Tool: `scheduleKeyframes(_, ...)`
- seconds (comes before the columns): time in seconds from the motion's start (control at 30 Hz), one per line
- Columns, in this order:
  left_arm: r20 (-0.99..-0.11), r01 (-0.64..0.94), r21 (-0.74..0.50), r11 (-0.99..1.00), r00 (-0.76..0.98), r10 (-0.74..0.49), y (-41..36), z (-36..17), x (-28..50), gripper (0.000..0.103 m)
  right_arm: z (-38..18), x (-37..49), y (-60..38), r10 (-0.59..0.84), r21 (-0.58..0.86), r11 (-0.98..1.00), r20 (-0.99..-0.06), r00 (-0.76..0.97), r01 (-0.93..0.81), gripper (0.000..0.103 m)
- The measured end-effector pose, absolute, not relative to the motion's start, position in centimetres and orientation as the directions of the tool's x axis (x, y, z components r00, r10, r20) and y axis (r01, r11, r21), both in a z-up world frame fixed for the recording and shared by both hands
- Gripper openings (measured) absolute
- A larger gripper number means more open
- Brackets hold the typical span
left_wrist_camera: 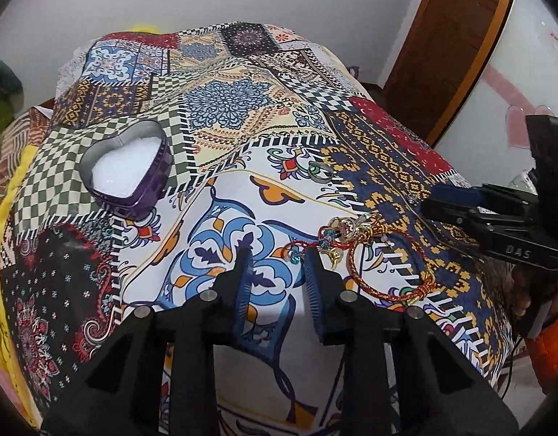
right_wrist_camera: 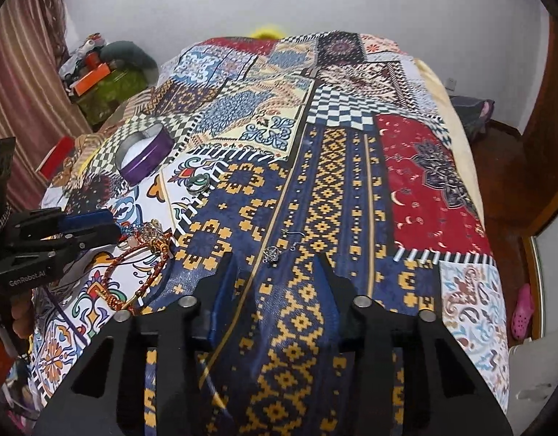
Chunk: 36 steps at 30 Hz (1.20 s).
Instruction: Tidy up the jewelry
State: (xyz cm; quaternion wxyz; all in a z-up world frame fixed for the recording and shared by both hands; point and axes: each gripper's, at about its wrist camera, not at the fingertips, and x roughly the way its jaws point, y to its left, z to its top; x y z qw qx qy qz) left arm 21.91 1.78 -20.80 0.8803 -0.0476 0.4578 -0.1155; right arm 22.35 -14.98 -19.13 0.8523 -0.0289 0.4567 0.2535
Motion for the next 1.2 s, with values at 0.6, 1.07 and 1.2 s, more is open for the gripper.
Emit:
scheduleKeyframes(0.6,-0.783,0.238,-0.219,0.946,0.536,-0.316,0.9,-21.3,23.1,0.004,-20.3,23.4,-13.8,0.381,0.150,0.870,-0.809,0.447,-0.470,0.010)
scheduleKeyframes(1.07,-0.777,0.196,-0.185,0.963,0.571,-0.265,1.5,-19.3,22.4,0.002,-18.2,22.1,-14.4,0.402,0.155,0.867,-0.779,0.481,-0.474,0.009)
scheduleKeyframes(1.2,-0.805,0.178,-0.216,0.960,0.524,-0.278,1.9,-19.4,23.5,0.029,-17.7,21.7,-14.5,0.411,0.162,0.866,-0.770,0.488,-0.474,0.009)
